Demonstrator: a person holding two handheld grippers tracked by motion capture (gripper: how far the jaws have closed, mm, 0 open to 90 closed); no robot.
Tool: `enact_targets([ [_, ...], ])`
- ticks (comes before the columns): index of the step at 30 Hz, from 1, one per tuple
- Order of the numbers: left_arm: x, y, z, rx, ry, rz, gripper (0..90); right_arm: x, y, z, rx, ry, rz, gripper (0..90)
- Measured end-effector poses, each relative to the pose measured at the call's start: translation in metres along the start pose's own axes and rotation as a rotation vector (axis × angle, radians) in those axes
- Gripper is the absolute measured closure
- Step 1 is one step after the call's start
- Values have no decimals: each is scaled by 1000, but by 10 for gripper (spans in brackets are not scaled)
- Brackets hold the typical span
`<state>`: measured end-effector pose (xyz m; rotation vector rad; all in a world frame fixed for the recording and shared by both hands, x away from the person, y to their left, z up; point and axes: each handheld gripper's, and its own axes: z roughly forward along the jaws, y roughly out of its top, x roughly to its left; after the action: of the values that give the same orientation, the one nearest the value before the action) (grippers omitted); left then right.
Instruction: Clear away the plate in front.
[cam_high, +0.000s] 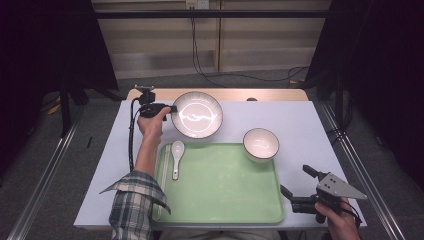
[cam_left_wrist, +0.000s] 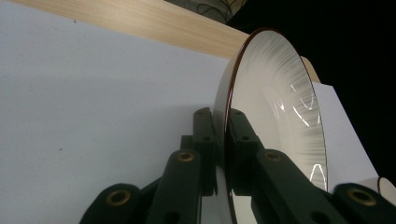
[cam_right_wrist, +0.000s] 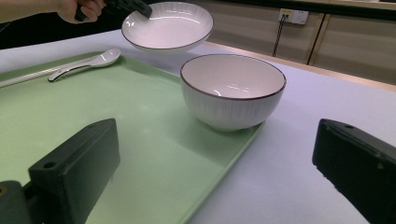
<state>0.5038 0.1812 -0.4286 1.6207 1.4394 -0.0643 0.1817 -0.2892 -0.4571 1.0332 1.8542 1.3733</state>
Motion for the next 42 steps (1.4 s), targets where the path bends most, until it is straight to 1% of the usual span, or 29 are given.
enact_targets([
  [2, -2, 0, -3, 0, 4, 7, 843, 0, 0, 0, -3, -3, 2, 0],
  [4, -1, 0, -4, -10, 4, 6, 842, 1, 0, 0, -4, -2, 0, 0],
  [5, -1, 0, -6, -7, -1, 2, 842, 1, 1, -1, -2, -10, -1, 0],
  [7, -1, 0, -8, -11, 1, 11, 842, 1, 1, -1, -5, -2, -5, 0],
  [8, -2, -1, -10, -14, -4, 5, 842, 1, 1, -1, -6, -2, -6, 0],
  [9, -2, -1, -12, -15, -9, 12, 842, 1, 1, -1, -6, -2, -4, 0],
  [11, -3, -2, -15, -20, -13, 5, 842, 1, 1, -1, -7, -7, -6, 0],
  [14, -4, -2, -20, -20, -21, 20, 842, 1, 1, -1, -7, -6, -7, 0],
  [17, -5, -2, -24, -17, -14, 34, 842, 2, 1, -1, -8, -7, -7, 0],
  [19, -4, -3, -26, -18, -19, 34, 842, 2, 1, -1, -9, -11, -5, 0],
  [20, -4, -3, -27, -11, -22, 43, 843, 2, 1, -2, -8, -7, -6, 0],
  [21, -5, -4, -28, -15, -20, 38, 843, 1, 1, -2, -13, -9, -8, 0],
  [22, -4, -6, -30, -13, -30, 41, 843, 1, 1, -2, -13, -9, -8, 0],
  [24, -4, -8, -32, -12, -34, 40, 842, 0, 1, -1, -17, -7, -9, 0],
  [26, -5, -9, -34, -11, -38, 49, 843, 0, 0, -1, -14, -12, -7, 0],
  [27, -5, -9, -35, -13, -34, 55, 842, 0, 0, -1, -14, -9, -9, 0],
  [28, -6, -9, -36, -13, -34, 47, 842, 0, 0, -1, -13, -8, -9, 0],
  [29, -5, -9, -37, -13, -38, 54, 842, 0, 1, -1, -15, -9, -9, 0],
  [31, -7, -11, -40, -22, -49, 51, 841, 0, 0, -1, -11, -9, -6, 0],
  [32, -8, -11, -42, -21, -49, 68, 842, 0, 0, -1, -11, -10, -6, 0],
  [34, -11, -12, -44, -21, -51, 67, 841, 0, 1, 0, -14, -10, -4, 0],
  [35, -12, -13, -46, -16, -54, 77, 842, 0, 0, 0, -11, -11, -4, 0],
  [37, -14, -15, -47, -13, -62, 78, 841, 0, 0, 0, -13, -6, -7, 0],
  [38, -15, -16, -48, -12, -60, 83, 842, 0, 0, 0, -12, -8, -8, 0],
  [40, -17, -19, -49, -14, -62, 79, 840, 0, 0, 0, -13, -6, -7, 0],
  [41, -18, -21, -50, -15, -65, 77, 839, 0, 0, 0, -13, -9, -5, 0],
  [42, -20, -23, -51, -12, -67, 84, 840, 0, 0, 0, -11, -16, -6, 0],
])
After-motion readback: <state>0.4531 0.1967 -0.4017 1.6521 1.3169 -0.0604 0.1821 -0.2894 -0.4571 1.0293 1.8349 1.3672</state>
